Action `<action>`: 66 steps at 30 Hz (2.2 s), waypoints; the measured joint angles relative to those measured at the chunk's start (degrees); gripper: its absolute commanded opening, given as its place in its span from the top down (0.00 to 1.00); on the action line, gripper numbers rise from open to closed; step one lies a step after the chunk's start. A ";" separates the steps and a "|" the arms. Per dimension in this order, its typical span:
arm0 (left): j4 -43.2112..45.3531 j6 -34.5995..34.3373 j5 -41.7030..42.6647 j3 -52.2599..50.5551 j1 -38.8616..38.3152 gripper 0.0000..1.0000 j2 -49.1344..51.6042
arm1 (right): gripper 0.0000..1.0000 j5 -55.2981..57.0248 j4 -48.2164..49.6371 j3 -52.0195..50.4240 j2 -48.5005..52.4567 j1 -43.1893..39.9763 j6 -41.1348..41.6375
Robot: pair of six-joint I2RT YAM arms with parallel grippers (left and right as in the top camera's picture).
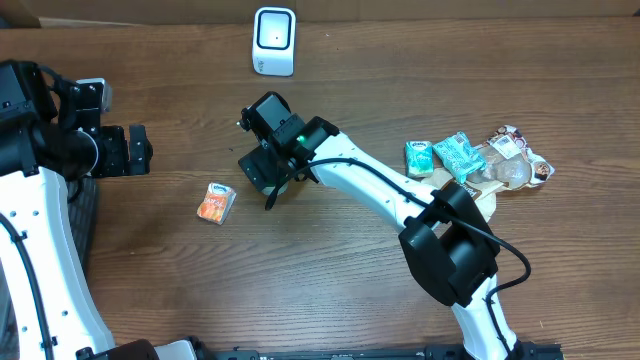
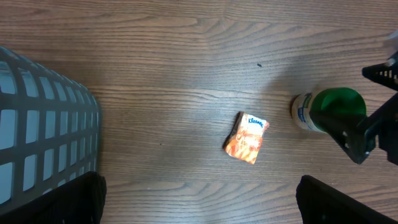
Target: Scan the item barcode
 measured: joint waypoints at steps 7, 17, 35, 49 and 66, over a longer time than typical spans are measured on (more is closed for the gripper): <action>-0.02 0.00 0.00 0.00 0.00 0.00 0.00 | 0.01 -0.61 -0.87 0.02 0.33 0.02 0.00; 0.00 0.00 0.00 0.00 0.00 0.00 0.00 | 0.11 -1.01 -1.86 0.00 1.38 0.04 -0.15; -0.02 0.00 0.00 0.00 0.00 0.01 0.00 | 0.38 -0.96 -3.37 0.04 1.38 0.04 -0.28; -0.02 0.00 0.00 0.00 0.00 0.00 0.00 | 0.42 -0.63 -18.84 1.03 -3.82 0.02 -9.14; 0.00 0.00 0.00 0.00 0.00 0.00 0.00 | 0.41 -7.21 -18.97 -0.44 -6.69 -0.02 -50.29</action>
